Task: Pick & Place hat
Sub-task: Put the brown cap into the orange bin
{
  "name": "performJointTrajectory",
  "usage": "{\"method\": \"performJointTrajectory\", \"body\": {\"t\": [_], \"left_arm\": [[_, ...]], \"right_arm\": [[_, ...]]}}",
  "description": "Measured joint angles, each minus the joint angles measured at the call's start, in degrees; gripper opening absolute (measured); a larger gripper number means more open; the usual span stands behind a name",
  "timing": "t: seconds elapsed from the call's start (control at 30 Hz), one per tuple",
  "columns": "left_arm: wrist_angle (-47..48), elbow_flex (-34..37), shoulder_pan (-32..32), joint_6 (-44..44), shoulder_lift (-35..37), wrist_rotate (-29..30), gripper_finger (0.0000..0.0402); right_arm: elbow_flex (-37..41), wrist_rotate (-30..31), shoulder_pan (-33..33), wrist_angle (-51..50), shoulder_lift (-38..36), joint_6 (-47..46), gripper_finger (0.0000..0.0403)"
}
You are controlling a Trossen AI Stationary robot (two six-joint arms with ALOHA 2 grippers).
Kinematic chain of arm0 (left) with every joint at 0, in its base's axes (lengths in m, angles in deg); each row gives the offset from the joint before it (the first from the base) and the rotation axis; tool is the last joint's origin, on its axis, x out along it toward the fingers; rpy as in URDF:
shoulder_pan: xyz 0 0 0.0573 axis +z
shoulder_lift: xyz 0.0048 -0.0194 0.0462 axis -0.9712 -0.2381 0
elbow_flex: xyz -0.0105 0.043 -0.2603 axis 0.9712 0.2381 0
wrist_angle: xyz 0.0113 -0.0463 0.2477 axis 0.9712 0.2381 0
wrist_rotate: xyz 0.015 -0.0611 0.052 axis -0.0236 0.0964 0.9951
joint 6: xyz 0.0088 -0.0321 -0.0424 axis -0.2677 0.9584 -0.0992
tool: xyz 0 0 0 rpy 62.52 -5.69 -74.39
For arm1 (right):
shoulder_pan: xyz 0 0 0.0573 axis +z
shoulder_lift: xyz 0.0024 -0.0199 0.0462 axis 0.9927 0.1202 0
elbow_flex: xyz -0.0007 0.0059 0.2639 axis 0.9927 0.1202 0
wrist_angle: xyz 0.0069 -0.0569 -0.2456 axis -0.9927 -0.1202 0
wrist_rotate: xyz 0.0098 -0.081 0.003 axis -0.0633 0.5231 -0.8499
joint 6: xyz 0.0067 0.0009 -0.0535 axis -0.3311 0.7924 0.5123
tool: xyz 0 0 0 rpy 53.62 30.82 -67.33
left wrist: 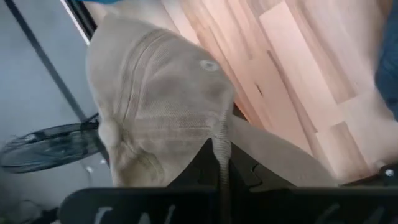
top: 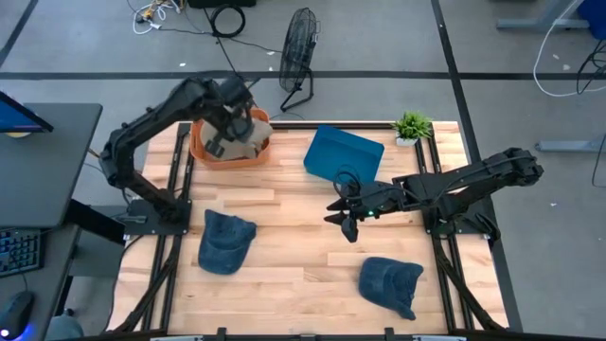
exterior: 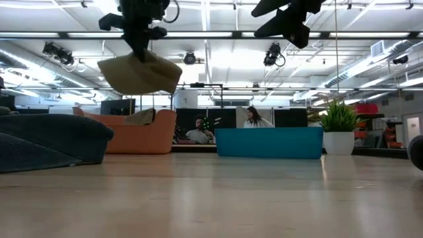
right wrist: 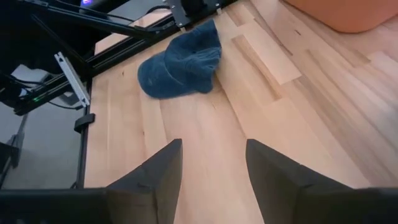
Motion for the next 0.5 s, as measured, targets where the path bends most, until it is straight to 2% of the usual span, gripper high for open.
{"method": "performJointTrajectory", "body": {"t": [0.2, 0.5], "left_arm": [[1.54, 8.01, 4.4, -2.09, 0.12, -0.77, 0.0003], [-6.48, 18.67, 8.74, -12.28, 0.19, -0.12, 0.0003]], "right_arm": [[0.0, 0.31, -0.31, -0.22, 0.02, -0.23, 0.018], [0.0, 2.51, -0.31, -0.45, 0.02, -0.29, 0.018]]}}
